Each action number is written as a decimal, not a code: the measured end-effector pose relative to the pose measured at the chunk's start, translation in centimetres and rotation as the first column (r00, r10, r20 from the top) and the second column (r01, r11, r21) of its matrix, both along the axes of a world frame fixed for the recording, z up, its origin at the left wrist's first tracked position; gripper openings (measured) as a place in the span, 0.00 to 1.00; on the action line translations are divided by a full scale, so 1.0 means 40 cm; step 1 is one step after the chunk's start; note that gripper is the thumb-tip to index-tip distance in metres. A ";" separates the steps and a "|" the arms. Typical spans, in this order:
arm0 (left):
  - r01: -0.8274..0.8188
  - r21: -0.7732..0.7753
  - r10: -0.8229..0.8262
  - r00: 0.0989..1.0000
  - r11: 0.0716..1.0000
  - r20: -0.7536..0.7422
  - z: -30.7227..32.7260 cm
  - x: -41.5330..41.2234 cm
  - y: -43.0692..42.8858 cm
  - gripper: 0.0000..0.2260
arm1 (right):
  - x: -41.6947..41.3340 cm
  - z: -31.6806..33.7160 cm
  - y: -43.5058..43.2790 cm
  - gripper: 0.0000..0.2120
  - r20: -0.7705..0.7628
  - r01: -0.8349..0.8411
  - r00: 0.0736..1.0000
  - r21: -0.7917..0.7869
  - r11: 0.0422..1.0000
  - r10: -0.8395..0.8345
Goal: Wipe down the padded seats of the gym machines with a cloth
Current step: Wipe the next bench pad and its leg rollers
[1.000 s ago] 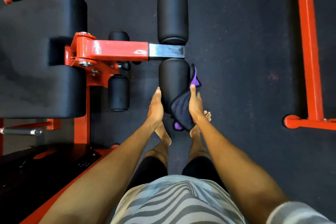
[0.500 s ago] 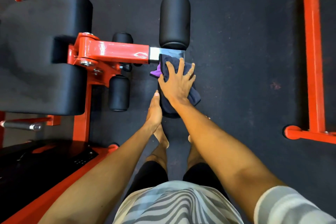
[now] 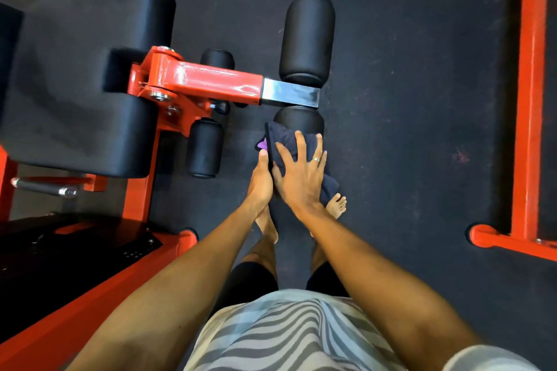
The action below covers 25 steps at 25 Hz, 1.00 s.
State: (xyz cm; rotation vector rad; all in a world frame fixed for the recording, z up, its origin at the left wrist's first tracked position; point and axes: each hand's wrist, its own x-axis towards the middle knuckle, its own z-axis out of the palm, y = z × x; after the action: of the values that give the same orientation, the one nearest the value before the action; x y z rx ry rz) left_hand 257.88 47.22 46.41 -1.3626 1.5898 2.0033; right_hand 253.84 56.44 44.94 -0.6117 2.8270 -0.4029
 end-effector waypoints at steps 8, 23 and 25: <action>0.044 -0.130 -0.042 0.999 0.990 0.018 -0.047 -0.034 0.020 0.26 | -0.191 0.025 -0.034 0.25 0.208 0.281 0.945 -0.119 0.952 -0.253; 0.023 -0.317 0.071 0.957 0.948 0.281 -0.039 -0.106 0.059 0.24 | -0.291 0.013 0.019 0.34 0.651 0.574 0.674 -0.162 0.803 -0.350; 0.017 -0.280 0.065 0.958 0.960 0.280 -0.030 -0.110 0.055 0.26 | -0.325 0.024 0.035 0.34 0.696 0.552 0.642 -0.130 0.823 -0.321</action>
State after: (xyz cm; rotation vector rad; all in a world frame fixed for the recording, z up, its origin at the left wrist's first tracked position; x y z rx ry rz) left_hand 253.48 49.42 45.21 -1.6918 1.7691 1.5425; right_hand 240.86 57.83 45.92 0.2044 2.1818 -0.9850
